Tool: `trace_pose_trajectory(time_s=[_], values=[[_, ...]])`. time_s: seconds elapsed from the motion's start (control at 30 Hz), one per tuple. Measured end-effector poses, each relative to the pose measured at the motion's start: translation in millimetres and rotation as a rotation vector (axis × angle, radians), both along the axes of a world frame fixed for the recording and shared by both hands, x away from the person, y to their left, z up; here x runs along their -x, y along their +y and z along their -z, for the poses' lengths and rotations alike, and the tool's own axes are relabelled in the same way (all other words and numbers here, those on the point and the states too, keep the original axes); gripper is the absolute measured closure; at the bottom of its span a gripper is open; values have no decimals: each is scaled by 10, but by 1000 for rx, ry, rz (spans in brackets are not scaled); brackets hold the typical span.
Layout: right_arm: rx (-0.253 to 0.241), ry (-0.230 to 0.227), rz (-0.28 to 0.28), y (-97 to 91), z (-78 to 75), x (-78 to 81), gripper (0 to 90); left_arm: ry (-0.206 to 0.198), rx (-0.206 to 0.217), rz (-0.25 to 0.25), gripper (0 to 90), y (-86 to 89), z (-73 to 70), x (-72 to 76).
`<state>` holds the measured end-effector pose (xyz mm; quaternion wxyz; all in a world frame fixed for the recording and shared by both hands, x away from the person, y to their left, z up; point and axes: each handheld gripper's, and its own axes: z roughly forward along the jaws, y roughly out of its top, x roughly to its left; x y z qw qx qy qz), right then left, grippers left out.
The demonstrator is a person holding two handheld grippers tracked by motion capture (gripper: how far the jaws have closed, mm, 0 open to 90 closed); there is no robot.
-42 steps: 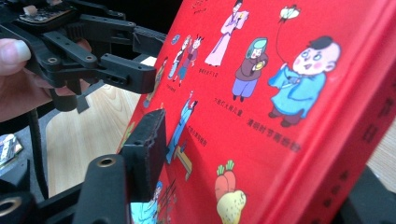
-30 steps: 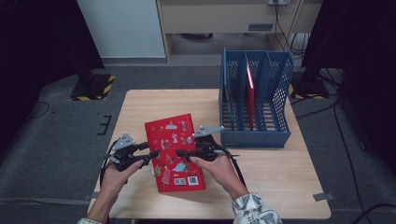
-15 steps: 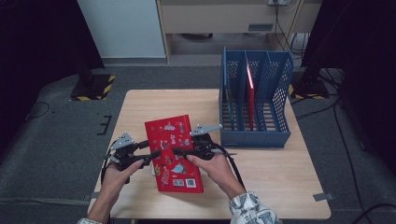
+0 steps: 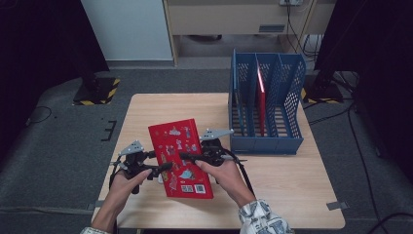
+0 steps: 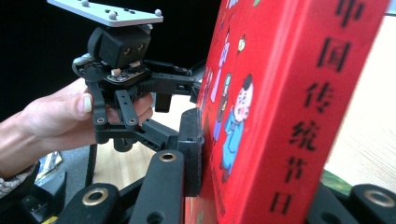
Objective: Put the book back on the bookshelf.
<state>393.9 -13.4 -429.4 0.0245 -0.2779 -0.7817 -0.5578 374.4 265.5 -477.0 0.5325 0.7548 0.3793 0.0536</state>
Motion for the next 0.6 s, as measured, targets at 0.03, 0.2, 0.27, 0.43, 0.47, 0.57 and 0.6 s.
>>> trace_pose_trajectory(time_s=[0.03,0.2,0.27,0.43,0.47,0.57,0.6], values=[[0,-3,0,1,0,0,753,-1,5,7,140,-1,1,1],[23,-24,-5,10,-15,-2,738,-11,-14,7,217,-5,-50,14],[57,-42,5,17,-32,-3,709,-21,-16,-8,264,8,-73,19],[121,-64,22,42,-77,-16,603,-37,-30,-5,306,-11,-103,34],[129,-57,24,41,-81,-22,600,-39,-32,-6,306,-14,-104,35],[141,-56,38,18,-71,-36,546,-49,-33,-9,341,-9,-109,41],[141,-52,43,7,-65,-38,536,-52,-34,-10,354,-9,-112,43]])
